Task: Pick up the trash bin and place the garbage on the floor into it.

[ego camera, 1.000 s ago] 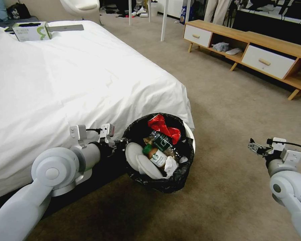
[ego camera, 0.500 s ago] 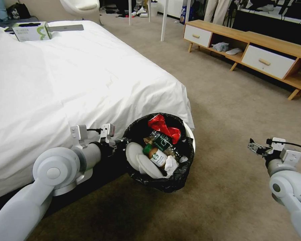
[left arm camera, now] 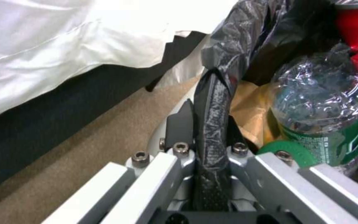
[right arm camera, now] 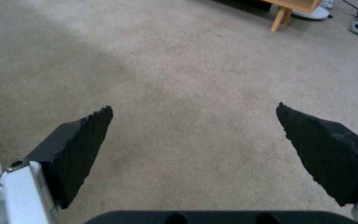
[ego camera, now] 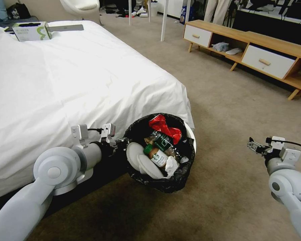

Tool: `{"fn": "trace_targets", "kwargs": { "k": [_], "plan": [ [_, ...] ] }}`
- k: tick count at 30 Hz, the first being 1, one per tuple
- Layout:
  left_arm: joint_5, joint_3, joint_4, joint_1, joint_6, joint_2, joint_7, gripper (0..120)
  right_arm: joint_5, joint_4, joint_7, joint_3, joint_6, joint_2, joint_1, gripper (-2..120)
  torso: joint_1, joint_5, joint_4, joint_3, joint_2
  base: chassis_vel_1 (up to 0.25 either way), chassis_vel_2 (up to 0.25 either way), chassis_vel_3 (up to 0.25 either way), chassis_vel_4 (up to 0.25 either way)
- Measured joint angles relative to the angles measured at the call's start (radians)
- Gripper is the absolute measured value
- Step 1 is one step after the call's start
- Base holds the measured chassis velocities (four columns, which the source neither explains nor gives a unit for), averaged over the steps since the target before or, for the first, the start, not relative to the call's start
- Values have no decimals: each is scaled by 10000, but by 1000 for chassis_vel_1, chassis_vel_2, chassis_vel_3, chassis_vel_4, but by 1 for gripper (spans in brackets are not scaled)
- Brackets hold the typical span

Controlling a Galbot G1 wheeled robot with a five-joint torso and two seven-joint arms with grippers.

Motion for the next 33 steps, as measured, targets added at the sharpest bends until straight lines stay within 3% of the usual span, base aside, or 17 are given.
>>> {"fn": "trace_targets", "kwargs": {
  "k": [33],
  "plan": [
    [345, 36, 9, -7, 2, -34, 318, 2, 9, 35, 4, 26, -13, -56, 28, 100, 0, 0, 0, 0, 0, -2, -2, -3, -3]
  ]
}}
